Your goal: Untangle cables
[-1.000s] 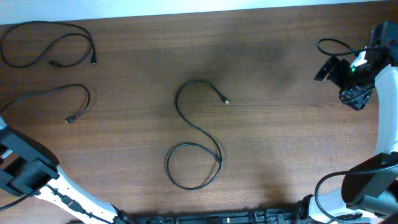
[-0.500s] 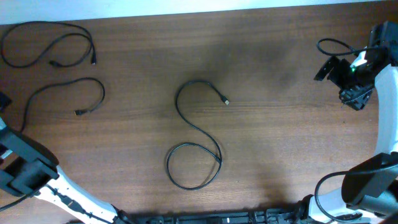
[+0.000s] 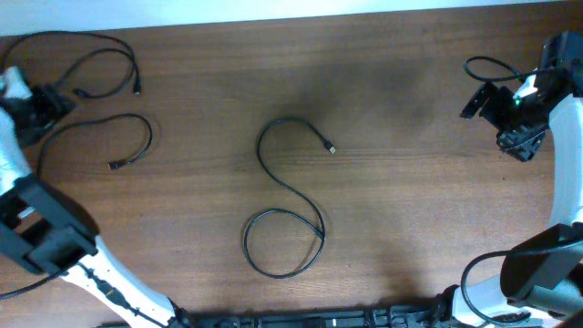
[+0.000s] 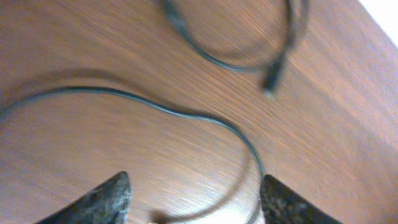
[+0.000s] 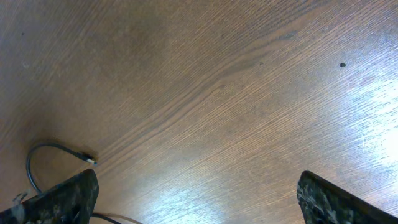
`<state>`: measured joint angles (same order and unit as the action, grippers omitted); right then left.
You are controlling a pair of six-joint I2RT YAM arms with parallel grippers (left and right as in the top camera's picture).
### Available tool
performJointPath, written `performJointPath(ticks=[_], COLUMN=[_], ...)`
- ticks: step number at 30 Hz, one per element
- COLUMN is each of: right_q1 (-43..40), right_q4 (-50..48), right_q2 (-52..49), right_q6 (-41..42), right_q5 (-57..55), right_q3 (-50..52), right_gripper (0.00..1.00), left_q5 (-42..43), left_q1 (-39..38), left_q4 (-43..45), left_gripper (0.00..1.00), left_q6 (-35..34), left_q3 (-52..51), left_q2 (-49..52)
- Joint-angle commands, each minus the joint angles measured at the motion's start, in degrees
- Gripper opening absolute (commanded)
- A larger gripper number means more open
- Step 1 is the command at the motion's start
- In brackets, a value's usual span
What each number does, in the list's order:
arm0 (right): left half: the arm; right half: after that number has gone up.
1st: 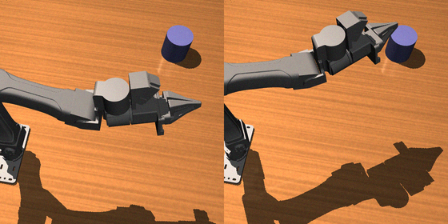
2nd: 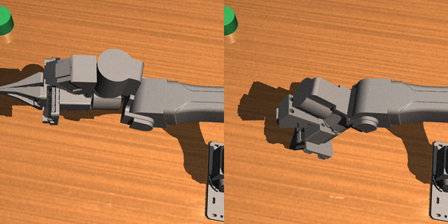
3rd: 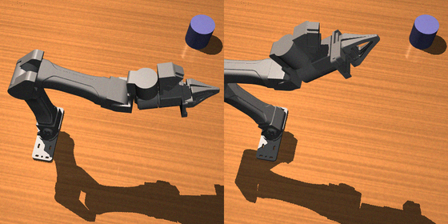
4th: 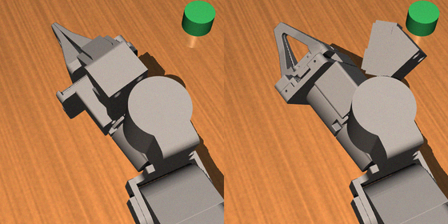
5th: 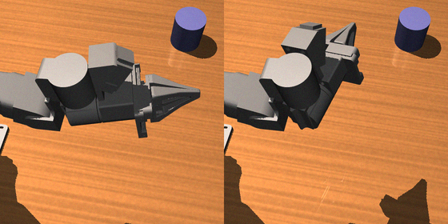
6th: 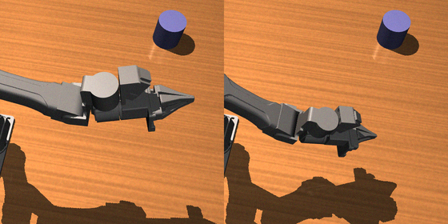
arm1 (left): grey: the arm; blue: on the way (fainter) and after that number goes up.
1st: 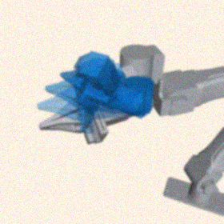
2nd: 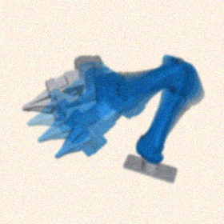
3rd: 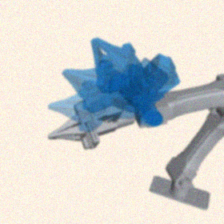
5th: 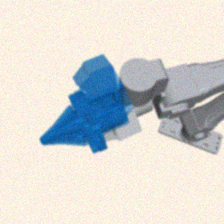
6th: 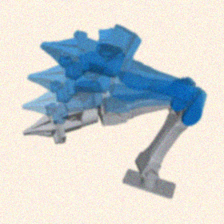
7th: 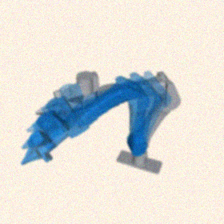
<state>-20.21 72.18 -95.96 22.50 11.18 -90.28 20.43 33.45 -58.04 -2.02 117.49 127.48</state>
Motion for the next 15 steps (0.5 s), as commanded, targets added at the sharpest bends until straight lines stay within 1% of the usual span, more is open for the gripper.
performJointPath(ticks=[1, 2, 3, 5, 6, 8, 9, 10, 13, 15], right_q1=[-0.1, -0.1, -0.1, -0.1, -0.1, -0.1, -0.1, -0.1, -0.1, -0.1], right_q4=[0.0, 0.0, 0.0, 0.0, 0.0, 0.0, 0.0, 0.0, 0.0, 0.0], right_q2=[-0.3, -0.3, -0.3, -0.3, -0.3, -0.3, -0.3, -0.3, -0.3, -0.3], right_q6=[0.3, 0.3, 0.3, 0.3, 0.3, 0.3, 0.3, 0.3, 0.3, 0.3], right_q5=[-0.9, -0.9, -0.9, -0.9, -0.9, -0.9, -0.9, -0.9, -0.9, -0.9], right_q3=[-0.7, -0.7, -0.7, -0.7, -0.7, -0.7, -0.7, -0.7, -0.7, -0.7], right_gripper=[0.99, 0.99, 0.99, 0.99, 0.99, 0.99, 0.99, 0.99, 0.99, 0.99], left_q5=[-3.2, -5.2, -8.9, -16.3, -18.6, -19.7, -19.9, -20.5, -25.4, -26.8], left_q1=[-7.2, -9.2, -11.6, -15.8, -18.0, -20.8, -21.7, -22.4, -23.6, -23.4], left_q4=[-3.0, -4.2, -5.0, -4.9, -4.0, -2.3, -1.4, -0.7, 1.8, 3.8], left_gripper=[0.71, 0.71, 0.71, 0.72, 0.74, 0.80, 0.82, 0.88, 0.89, 0.90], left_q6=[5.6, 7.2, 8.6, 9.3, 11.8, 15.9, 17.0, 17.4, 17.4, 17.4], left_q3=[0.3, 0.3, 0.0, -1.2, -2.7, -5.5, -6.8, -8.1, -12.6, -15.6], left_q2=[-1.4, -1.4, -1.4, -1.4, -1.4, -1.4, -1.4, -1.4, -1.4, -1.4])
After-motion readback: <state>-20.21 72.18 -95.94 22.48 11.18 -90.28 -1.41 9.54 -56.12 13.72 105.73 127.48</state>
